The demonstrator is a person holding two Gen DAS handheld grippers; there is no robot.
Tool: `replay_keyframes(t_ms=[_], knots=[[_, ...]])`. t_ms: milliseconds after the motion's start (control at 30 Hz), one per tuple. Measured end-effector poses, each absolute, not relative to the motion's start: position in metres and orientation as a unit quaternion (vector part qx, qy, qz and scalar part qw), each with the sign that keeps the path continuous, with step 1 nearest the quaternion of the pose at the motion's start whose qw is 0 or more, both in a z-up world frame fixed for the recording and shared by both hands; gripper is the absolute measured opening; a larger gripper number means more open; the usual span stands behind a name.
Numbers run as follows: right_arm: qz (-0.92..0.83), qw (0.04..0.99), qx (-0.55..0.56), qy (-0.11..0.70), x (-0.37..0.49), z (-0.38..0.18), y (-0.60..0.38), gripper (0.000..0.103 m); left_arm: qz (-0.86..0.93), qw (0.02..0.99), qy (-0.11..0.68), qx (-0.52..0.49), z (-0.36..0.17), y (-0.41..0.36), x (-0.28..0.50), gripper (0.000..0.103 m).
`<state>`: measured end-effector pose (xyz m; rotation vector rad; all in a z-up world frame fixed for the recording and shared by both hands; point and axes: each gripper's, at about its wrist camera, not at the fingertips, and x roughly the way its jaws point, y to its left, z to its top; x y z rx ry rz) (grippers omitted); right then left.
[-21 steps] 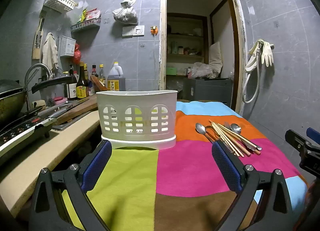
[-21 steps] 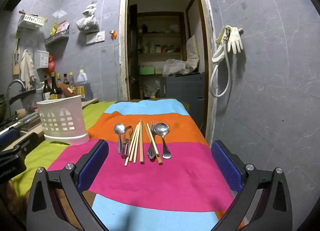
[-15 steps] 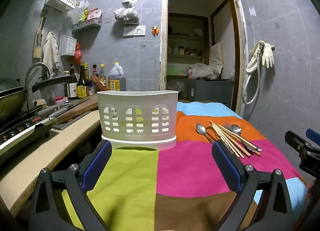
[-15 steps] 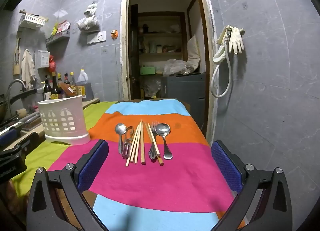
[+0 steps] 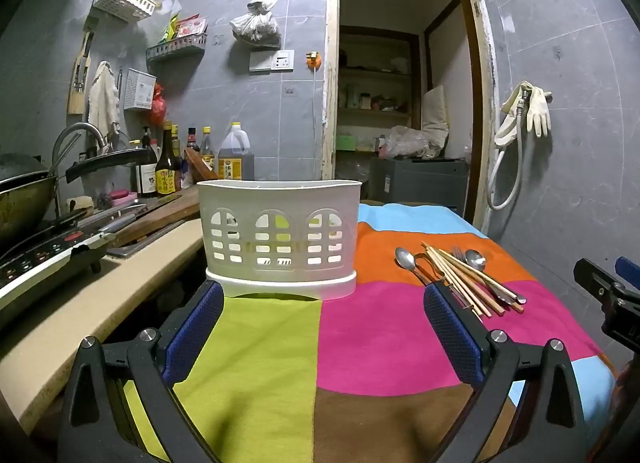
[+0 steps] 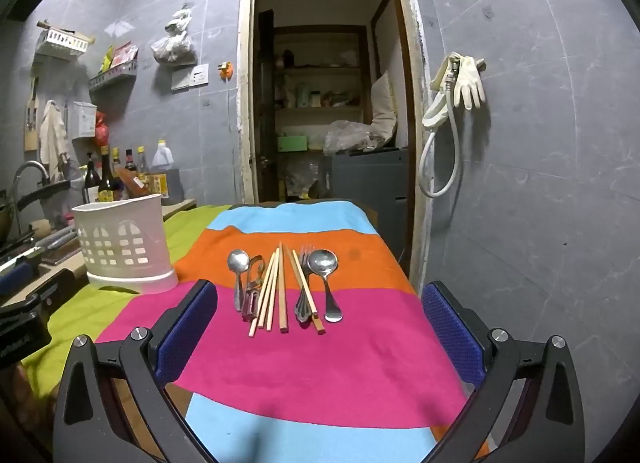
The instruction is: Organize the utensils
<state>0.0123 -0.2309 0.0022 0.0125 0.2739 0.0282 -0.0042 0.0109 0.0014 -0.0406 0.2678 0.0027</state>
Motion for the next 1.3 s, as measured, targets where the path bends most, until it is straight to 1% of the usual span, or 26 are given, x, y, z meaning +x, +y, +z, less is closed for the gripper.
replay_keyframes(t_ms=[267,433,1300], knots=[[0.012,0.99,0.007,0.138,0.013,0.002,-0.232,0.103,0.002,0.991,0.135,-0.02,0.001,0.011,-0.004,0.098],[0.013,0.99,0.006,0.137,0.014,0.002,-0.232,0.103,0.004,0.99,0.138,-0.023,-0.009,0.014,0.0,0.098],[0.012,0.99,0.003,0.139,0.015,-0.005,-0.23,0.103,0.002,0.989,0.147,-0.022,-0.012,0.008,0.003,0.098]])
